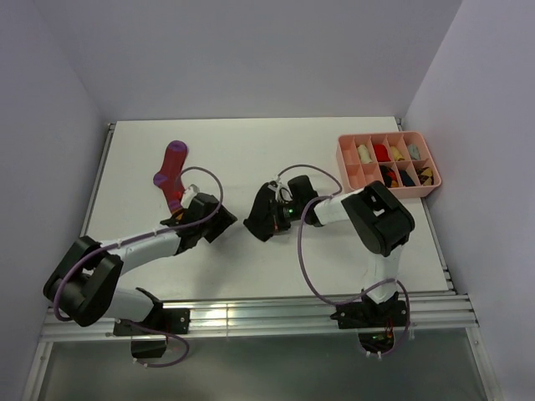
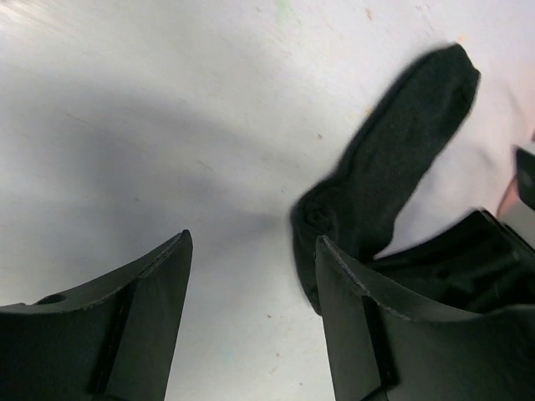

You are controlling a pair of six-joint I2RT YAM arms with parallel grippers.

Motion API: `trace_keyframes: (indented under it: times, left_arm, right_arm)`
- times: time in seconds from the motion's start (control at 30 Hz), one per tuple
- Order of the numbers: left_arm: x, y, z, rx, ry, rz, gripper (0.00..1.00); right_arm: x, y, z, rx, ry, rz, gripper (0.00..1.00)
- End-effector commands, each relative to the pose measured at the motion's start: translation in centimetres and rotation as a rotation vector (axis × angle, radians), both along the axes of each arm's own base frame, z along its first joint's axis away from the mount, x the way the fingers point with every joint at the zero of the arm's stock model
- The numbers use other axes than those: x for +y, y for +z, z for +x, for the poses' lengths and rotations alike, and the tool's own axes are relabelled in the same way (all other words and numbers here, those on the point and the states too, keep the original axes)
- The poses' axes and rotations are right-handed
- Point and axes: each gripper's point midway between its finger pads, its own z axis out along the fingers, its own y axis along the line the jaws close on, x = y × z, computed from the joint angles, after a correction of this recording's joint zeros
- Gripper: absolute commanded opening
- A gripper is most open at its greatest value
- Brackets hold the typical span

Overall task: Roll the socks
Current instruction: Roll the sock at the center of the board.

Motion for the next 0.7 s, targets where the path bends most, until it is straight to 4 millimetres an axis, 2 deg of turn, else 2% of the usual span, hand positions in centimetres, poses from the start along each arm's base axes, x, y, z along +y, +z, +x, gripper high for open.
trace_keyframes:
  times: [0.0,0.13,0.23,0.33,0.47,0.67]
  left_arm:
    - [-2.9,2.3,0.8,-0.098,-0.037,-0.097,0.65]
    - [-5.0,0.7,-0.1,-0.061,-0.083,-0.117,0.64]
    - [-5.7,-0.3,-0.4,-0.039,-0.098,-0.121,0.62]
    - [-6.0,-1.7,-0.7,-0.004,-0.110,-0.096,0.59]
    - [-6.0,-2.4,-0.9,0.006,-0.115,-0.088,0.56]
    - [-6.0,-3.5,-1.4,0.035,-0.131,-0.066,0.45]
  right_arm:
    - [0.8,1.4,0.1,0.134,0.011,0.128,0.00]
    - [0.8,0.6,0.3,0.189,0.008,0.133,0.00]
    - [0.6,0.2,0.3,0.215,0.005,0.127,0.00]
    - [0.4,-0.1,0.6,0.227,-0.003,0.126,0.00]
    - [0.0,-0.6,0.9,0.243,-0.013,0.117,0.00]
    - [-0.2,-1.0,1.2,0.261,-0.022,0.113,0.00]
